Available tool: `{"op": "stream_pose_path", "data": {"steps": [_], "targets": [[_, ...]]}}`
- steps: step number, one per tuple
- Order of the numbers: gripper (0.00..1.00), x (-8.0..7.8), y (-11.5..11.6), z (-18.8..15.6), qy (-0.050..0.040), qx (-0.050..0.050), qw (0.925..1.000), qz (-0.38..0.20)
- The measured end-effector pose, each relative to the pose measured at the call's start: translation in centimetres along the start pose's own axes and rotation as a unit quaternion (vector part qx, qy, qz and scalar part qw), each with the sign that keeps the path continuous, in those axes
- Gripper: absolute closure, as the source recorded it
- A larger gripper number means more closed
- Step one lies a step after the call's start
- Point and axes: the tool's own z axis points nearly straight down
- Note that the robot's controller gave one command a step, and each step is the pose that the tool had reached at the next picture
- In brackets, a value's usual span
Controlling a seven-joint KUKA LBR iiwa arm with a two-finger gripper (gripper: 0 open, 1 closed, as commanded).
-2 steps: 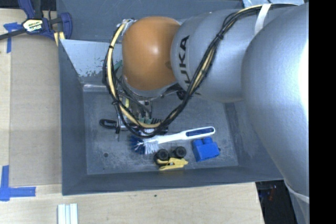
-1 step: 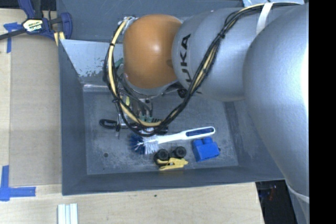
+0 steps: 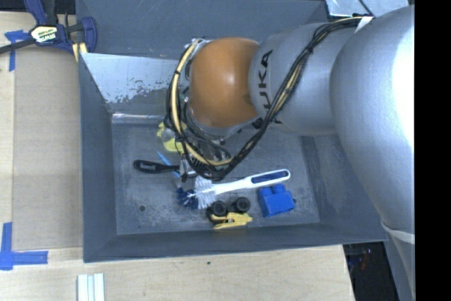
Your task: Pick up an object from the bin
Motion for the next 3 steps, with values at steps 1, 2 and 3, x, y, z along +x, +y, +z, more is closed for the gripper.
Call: {"op": "stream_pose_path", "data": {"steps": [1,2,3], "targets": [[0.00,2.0,-2.3,2.3,-0.0019,0.000,0.9986,-0.053],[0.00,3.1,-8.2,2.3,0.0009,0.000,0.9997,0.026],[0.00,3.0,-6.7,2.3,-0.0020,-0.002,0.9996,0.029]]}}
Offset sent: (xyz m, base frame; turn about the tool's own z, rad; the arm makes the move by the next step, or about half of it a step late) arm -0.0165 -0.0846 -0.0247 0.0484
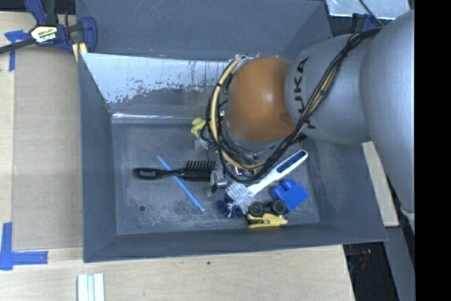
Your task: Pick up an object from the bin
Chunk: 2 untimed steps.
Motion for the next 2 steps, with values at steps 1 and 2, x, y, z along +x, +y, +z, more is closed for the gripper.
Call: {"op": "stream_pose_path", "data": {"steps": [1,2], "targets": [[1.00,-2.85,5.65,-0.08,-0.0015,0.001,0.9998,0.020],[1.00,-2.84,5.65,-0.10,-0.0015,0.001,0.9998,0.021]]}}
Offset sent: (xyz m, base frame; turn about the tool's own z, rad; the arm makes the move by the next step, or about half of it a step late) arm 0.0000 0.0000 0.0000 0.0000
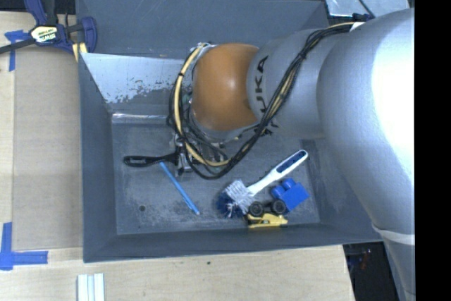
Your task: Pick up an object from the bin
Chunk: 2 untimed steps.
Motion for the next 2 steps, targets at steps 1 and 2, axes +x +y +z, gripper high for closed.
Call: {"op": "stream_pose_path", "data": {"steps": [1,2], "targets": [[1.00,0.1,-0.1,-1.7,0.0012,0.000,1.0000,0.000],[1.00,0.1,-0.1,-5.5,0.0033,0.001,1.0000,0.001]]}}
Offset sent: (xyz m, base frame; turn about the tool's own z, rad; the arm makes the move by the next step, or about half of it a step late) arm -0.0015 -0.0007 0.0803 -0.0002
